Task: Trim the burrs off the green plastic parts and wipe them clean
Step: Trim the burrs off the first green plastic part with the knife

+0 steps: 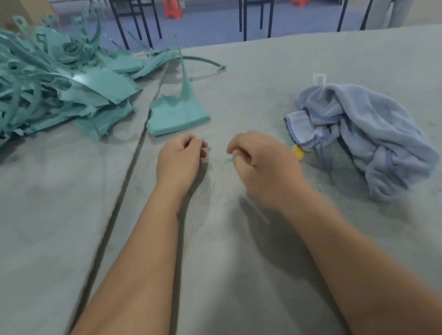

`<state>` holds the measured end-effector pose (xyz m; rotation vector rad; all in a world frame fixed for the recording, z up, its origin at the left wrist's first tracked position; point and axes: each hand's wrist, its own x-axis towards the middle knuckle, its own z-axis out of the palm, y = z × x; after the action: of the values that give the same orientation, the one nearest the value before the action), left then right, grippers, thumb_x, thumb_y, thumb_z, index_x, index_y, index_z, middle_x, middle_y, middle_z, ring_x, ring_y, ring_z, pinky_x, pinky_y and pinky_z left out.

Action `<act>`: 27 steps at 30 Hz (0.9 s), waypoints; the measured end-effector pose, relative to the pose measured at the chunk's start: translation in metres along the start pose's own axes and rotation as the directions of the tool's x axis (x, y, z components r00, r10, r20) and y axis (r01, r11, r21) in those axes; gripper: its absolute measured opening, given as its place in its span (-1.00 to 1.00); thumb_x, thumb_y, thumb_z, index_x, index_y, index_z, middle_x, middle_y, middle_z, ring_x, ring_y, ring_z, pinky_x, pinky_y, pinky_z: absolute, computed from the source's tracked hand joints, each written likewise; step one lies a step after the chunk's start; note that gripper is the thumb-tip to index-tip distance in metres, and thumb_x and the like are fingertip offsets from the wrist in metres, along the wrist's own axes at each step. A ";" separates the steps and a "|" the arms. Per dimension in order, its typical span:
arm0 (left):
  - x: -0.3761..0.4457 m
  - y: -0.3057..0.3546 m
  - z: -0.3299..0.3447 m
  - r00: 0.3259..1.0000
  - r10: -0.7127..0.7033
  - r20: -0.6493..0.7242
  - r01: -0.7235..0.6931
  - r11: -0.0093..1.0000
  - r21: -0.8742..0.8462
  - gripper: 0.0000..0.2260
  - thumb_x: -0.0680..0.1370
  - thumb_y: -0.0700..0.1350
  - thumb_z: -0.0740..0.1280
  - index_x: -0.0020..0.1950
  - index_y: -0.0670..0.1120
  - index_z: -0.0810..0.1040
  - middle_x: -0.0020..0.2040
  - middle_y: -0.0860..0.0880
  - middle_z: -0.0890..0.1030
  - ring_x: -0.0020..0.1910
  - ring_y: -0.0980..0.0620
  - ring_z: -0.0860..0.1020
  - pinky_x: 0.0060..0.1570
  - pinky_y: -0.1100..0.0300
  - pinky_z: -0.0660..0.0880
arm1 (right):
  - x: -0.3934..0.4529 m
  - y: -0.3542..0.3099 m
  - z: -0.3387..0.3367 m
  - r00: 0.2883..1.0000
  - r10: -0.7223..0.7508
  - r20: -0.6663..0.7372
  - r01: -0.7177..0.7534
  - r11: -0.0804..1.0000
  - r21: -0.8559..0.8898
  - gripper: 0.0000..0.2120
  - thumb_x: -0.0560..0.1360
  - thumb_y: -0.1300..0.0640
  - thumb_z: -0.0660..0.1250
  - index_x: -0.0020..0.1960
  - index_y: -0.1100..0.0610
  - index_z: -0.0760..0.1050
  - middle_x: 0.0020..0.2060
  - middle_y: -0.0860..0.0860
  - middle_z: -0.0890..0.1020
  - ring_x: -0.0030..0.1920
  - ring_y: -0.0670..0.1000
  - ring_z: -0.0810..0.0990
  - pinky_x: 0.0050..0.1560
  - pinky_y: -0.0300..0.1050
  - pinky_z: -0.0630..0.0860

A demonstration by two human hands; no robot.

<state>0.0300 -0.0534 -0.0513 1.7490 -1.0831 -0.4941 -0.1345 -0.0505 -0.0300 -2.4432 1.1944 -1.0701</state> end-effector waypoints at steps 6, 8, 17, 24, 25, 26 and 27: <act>-0.001 0.002 0.004 1.000 -0.002 -0.031 0.004 0.998 0.065 -0.76 0.56 -0.04 0.21 -0.26 0.03 0.58 -0.35 0.13 0.60 -0.28 0.10 0.54 -0.23 0.14 0.42 | -0.002 0.008 -0.003 0.998 0.066 0.009 -0.065 0.997 -0.041 -0.83 0.51 0.24 0.21 -0.01 0.16 0.57 -0.12 0.06 0.61 -0.07 0.11 0.53 -0.07 0.07 0.45; 0.003 0.004 0.003 1.000 0.015 -0.018 -0.012 0.990 0.139 -0.77 0.56 -0.03 0.20 -0.23 0.01 0.58 -0.31 0.10 0.61 -0.23 0.05 0.55 -0.20 0.12 0.44 | -0.004 0.010 -0.003 0.996 0.089 0.012 -0.088 0.994 -0.064 -0.83 0.52 0.23 0.20 -0.01 0.14 0.57 -0.13 0.04 0.60 -0.08 0.10 0.52 -0.08 0.04 0.45; 0.055 -0.022 -0.024 0.984 0.085 0.155 -0.167 0.731 0.662 -0.46 0.59 -0.02 0.16 0.57 0.02 0.14 0.58 -0.12 0.14 0.55 -0.12 0.08 0.49 -0.05 0.11 | -0.004 0.022 -0.008 0.988 0.147 -0.048 -0.151 0.982 -0.110 -0.81 0.52 0.24 0.17 -0.03 0.18 0.56 -0.17 0.07 0.59 -0.13 0.09 0.50 -0.17 0.05 0.43; 0.038 -0.001 -0.028 0.978 0.207 -0.001 -0.149 0.708 0.691 -0.63 0.59 0.04 0.12 -0.25 -0.09 0.58 -0.12 -0.14 0.57 -0.03 -0.20 0.53 -0.21 0.09 0.38 | -0.001 0.023 -0.003 0.990 0.142 0.000 -0.141 0.980 -0.137 -0.80 0.52 0.24 0.17 -0.02 0.19 0.56 -0.15 0.09 0.59 -0.09 0.12 0.50 -0.10 0.08 0.44; 0.036 0.004 -0.033 0.987 0.157 -0.018 -0.102 0.721 0.685 -0.63 0.55 0.03 0.15 -0.33 -0.12 0.55 -0.24 -0.12 0.56 -0.15 -0.19 0.55 -0.30 0.13 0.35 | -0.001 0.023 -0.003 0.990 0.141 -0.005 -0.140 0.981 -0.136 -0.80 0.52 0.24 0.17 -0.01 0.19 0.57 -0.15 0.09 0.59 -0.09 0.12 0.50 -0.11 0.07 0.43; 0.033 0.009 -0.038 0.995 0.099 -0.027 -0.053 0.720 0.692 -0.66 0.52 0.02 0.16 -0.31 -0.12 0.58 -0.28 -0.09 0.58 -0.21 -0.16 0.56 -0.33 0.16 0.35 | -0.001 0.023 -0.003 0.990 0.140 -0.010 -0.140 0.981 -0.134 -0.79 0.52 0.24 0.17 -0.01 0.19 0.57 -0.15 0.10 0.59 -0.08 0.12 0.51 -0.11 0.06 0.42; 0.030 0.011 -0.041 0.998 0.057 -0.035 -0.015 0.711 0.703 -0.69 0.49 0.03 0.18 -0.25 -0.10 0.62 -0.25 -0.08 0.60 -0.21 -0.13 0.56 -0.32 0.16 0.37 | -0.001 0.023 -0.003 0.990 0.141 -0.010 -0.141 0.981 -0.132 -0.79 0.51 0.25 0.17 0.01 0.19 0.57 -0.13 0.10 0.59 -0.07 0.13 0.51 -0.11 0.06 0.41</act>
<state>0.0703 -0.0583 -0.0190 2.3781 -1.3733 0.0290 -0.1509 -0.0640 -0.0390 -2.4100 1.4589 -0.9811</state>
